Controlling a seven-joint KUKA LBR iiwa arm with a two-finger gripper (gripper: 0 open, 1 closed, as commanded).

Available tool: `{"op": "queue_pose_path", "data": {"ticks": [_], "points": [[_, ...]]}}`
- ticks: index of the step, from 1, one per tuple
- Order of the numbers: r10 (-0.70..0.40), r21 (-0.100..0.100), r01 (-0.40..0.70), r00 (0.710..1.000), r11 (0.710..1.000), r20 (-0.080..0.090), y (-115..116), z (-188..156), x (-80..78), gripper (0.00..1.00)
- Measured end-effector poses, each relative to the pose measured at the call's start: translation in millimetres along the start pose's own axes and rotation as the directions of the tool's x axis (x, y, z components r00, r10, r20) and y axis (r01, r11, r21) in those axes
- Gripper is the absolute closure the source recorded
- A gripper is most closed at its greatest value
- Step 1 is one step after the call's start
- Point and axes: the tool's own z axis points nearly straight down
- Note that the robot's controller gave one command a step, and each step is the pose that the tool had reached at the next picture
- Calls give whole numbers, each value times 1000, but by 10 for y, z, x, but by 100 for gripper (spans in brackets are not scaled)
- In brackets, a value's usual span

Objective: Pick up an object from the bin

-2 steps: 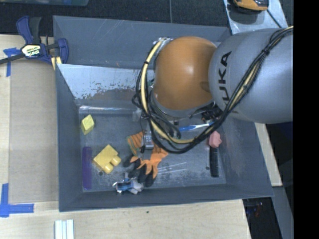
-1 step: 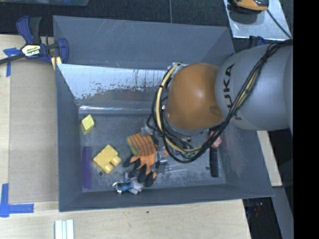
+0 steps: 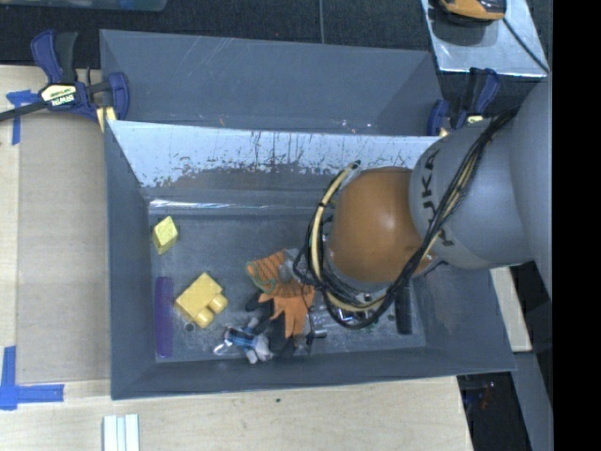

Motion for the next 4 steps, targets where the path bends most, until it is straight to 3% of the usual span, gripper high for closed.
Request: {"op": "queue_pose_path", "data": {"ticks": [1,2,3,4], "points": [[51,1,-51,999,999,1,77,-22,-66,0],[5,0,-5,1000,1000,5,20,-34,-37,0],[42,0,-42,999,999,6,68,-49,-75,100],[42,0,-42,999,999,5,68,-49,-73,100]]}}
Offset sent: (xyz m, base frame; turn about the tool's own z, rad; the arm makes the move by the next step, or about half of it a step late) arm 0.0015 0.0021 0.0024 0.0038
